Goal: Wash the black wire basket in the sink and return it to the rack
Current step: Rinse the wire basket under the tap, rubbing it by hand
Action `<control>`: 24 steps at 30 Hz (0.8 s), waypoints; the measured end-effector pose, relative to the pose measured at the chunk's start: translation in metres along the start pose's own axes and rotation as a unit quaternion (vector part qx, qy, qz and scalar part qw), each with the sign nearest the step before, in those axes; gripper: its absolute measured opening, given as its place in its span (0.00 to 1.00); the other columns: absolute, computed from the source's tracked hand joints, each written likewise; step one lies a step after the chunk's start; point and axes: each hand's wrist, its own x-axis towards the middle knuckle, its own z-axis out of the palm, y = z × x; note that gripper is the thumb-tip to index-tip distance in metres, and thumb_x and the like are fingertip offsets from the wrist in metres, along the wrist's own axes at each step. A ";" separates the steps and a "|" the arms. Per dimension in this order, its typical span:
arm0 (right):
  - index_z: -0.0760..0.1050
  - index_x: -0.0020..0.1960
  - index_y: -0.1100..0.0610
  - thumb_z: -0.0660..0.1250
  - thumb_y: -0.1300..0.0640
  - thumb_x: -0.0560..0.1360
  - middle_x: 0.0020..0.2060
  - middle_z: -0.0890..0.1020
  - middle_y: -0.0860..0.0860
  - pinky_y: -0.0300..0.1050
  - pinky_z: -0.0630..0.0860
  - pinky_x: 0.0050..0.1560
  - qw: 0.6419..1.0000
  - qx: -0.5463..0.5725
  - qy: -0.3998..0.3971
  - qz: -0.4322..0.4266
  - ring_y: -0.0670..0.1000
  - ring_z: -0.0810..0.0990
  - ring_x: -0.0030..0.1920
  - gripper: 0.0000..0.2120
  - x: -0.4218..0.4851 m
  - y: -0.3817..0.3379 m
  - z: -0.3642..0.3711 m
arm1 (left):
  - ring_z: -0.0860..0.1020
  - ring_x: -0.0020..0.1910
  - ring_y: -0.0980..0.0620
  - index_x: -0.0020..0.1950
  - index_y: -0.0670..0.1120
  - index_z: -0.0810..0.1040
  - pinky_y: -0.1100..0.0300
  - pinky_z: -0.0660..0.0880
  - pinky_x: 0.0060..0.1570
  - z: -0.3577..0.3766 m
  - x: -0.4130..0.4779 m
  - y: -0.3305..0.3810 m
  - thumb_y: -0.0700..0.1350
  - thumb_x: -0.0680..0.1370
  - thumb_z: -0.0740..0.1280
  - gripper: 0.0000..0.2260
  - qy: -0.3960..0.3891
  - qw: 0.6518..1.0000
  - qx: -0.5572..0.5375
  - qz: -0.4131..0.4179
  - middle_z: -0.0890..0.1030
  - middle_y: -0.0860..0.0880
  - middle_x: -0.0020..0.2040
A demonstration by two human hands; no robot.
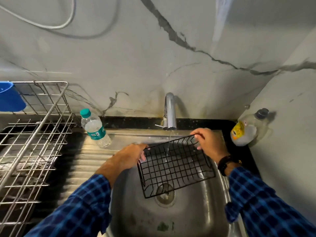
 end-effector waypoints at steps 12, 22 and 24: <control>0.78 0.51 0.54 0.58 0.59 0.84 0.44 0.82 0.55 0.36 0.76 0.30 0.974 -0.040 -0.142 0.170 0.48 0.80 0.39 0.11 -0.010 -0.005 0.059 | 0.78 0.26 0.52 0.47 0.43 0.79 0.62 0.75 0.25 -0.014 -0.043 -0.020 0.52 0.84 0.59 0.16 0.017 0.978 -0.192 -0.081 0.76 0.48 0.31; 0.80 0.56 0.50 0.64 0.54 0.80 0.53 0.82 0.50 0.48 0.75 0.61 0.928 -0.252 -0.274 0.029 0.51 0.80 0.55 0.07 -0.006 -0.043 0.078 | 0.80 0.30 0.48 0.51 0.48 0.82 0.62 0.77 0.29 -0.018 -0.065 -0.038 0.50 0.84 0.60 0.12 -0.066 0.973 -0.201 -0.090 0.73 0.47 0.33; 0.77 0.61 0.50 0.63 0.55 0.81 0.58 0.80 0.51 0.49 0.74 0.63 0.928 -0.259 -0.268 0.012 0.52 0.78 0.60 0.10 -0.004 -0.052 0.079 | 0.79 0.27 0.51 0.52 0.45 0.81 0.63 0.77 0.28 -0.019 -0.066 -0.035 0.49 0.85 0.59 0.12 -0.049 0.972 -0.213 -0.092 0.72 0.48 0.33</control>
